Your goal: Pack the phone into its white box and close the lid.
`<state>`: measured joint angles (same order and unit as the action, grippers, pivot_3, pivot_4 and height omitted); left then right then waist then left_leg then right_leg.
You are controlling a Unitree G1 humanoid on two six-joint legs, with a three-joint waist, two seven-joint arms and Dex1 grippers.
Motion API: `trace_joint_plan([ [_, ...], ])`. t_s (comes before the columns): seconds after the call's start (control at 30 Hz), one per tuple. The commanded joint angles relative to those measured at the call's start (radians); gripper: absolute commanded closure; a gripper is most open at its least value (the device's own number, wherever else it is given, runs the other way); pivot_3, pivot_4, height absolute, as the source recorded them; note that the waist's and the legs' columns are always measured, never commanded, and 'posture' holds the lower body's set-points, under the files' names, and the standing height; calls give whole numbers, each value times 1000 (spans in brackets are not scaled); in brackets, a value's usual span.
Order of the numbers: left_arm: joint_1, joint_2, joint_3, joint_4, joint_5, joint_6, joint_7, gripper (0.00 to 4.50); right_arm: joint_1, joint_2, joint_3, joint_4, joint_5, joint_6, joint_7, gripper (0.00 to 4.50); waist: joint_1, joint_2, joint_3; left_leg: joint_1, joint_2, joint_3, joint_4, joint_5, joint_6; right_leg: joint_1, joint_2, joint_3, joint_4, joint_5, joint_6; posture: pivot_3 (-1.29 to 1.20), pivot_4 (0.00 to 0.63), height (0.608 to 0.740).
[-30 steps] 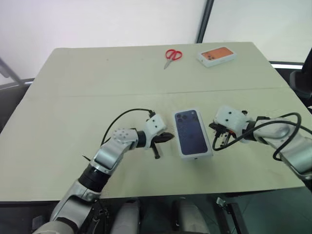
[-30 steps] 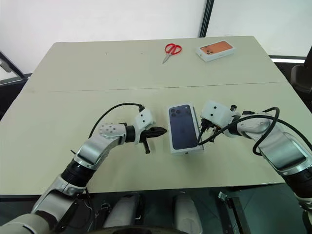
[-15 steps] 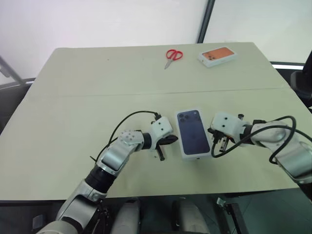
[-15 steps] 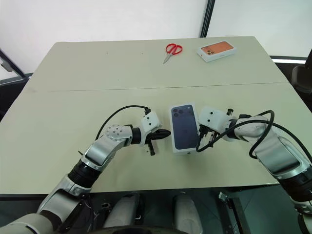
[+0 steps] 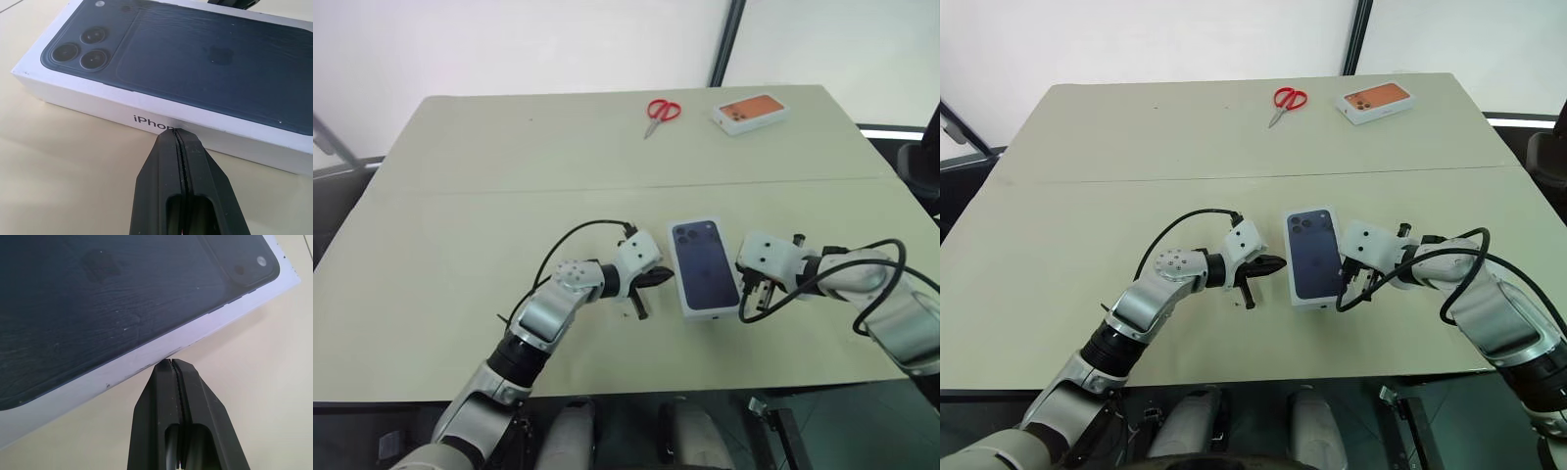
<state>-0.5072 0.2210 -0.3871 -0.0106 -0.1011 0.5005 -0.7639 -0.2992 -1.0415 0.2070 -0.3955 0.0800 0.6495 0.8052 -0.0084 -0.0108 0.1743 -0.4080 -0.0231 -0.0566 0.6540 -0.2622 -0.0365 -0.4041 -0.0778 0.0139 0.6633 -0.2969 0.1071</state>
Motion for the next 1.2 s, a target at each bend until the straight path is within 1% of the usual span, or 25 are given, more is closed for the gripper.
trace_joint_plan([
  [0.03,-15,-15,13,-45,-26,-5,-7,4500,3,6,-31,-29,-11,-12,8,4484,-1,0,0,0,0,0,0,0,0,0,0,0,0,0,0,0,150,740],
  [0.53,-8,-35,10,-61,-32,5,-11,4500,21,15,-28,-28,-45,-15,21,4484,1,0,0,0,0,0,0,0,0,0,0,0,0,0,0,0,150,740],
  [0.67,-7,-28,2,-58,-22,1,-13,4500,25,14,-29,-30,-49,-16,24,4484,1,0,0,0,0,0,0,0,0,0,0,0,0,0,0,0,150,740],
  [0.8,-3,-2,16,-45,-11,-14,-11,4500,22,-16,-64,-7,-66,-37,30,4484,0,0,0,0,0,0,0,0,0,0,0,0,0,0,0,0,150,740],
  [0.9,-10,2,61,-37,-33,-2,8,4500,15,-10,-132,13,-34,-37,35,4484,0,0,0,0,0,0,0,0,0,0,0,0,0,0,0,0,150,740],
  [0.97,-40,-28,118,-35,-77,24,33,4500,30,-6,-213,-10,35,-22,77,4484,1,0,0,0,0,0,0,0,0,0,0,0,0,0,0,0,150,740],
  [1.03,-80,-66,150,-15,-97,30,61,4500,46,4,-282,-40,113,14,117,4484,4,0,0,0,0,-1,1,0,0,0,0,0,0,0,0,0,150,740],
  [1.1,-118,-96,152,22,-90,20,83,4500,63,12,-318,-67,174,50,145,4484,11,0,0,0,0,-1,2,0,0,1,0,-1,0,0,0,0,150,740],
  [1.2,-164,-127,130,87,-64,10,103,4500,110,10,-330,-132,238,79,176,4484,20,0,0,0,-1,0,4,-1,2,2,0,-1,0,0,0,0,150,740],
])
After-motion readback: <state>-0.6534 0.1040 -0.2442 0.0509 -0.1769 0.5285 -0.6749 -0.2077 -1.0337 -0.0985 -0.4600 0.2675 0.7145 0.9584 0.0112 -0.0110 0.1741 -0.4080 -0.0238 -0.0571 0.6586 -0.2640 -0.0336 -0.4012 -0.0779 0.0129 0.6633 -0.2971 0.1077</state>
